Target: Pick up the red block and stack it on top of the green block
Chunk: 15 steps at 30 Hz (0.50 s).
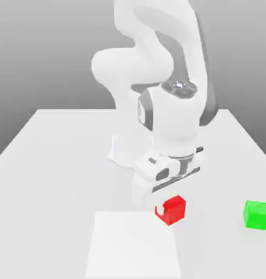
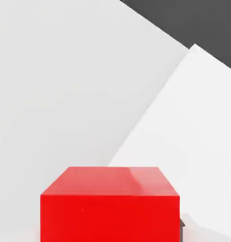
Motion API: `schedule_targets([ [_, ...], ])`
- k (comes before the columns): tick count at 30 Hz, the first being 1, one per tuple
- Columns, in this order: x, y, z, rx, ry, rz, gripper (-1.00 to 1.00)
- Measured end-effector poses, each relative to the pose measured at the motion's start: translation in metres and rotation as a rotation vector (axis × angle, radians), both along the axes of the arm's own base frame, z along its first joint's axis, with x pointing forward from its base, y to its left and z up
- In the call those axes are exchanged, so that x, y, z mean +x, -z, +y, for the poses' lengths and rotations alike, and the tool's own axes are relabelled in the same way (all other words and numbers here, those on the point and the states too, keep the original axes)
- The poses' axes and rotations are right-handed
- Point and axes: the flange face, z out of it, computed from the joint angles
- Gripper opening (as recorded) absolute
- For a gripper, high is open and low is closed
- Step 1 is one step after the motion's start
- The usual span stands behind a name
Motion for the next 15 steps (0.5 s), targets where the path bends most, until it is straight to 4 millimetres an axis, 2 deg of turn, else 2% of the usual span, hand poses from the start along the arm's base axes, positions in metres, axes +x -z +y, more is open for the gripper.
schedule_targets([
  [8, -0.012, -0.017, 0.107, 0.002, -0.568, 0.000, -1.00],
  [15, -0.046, -0.032, 0.197, 0.000, -1.063, 0.001, -1.00],
])
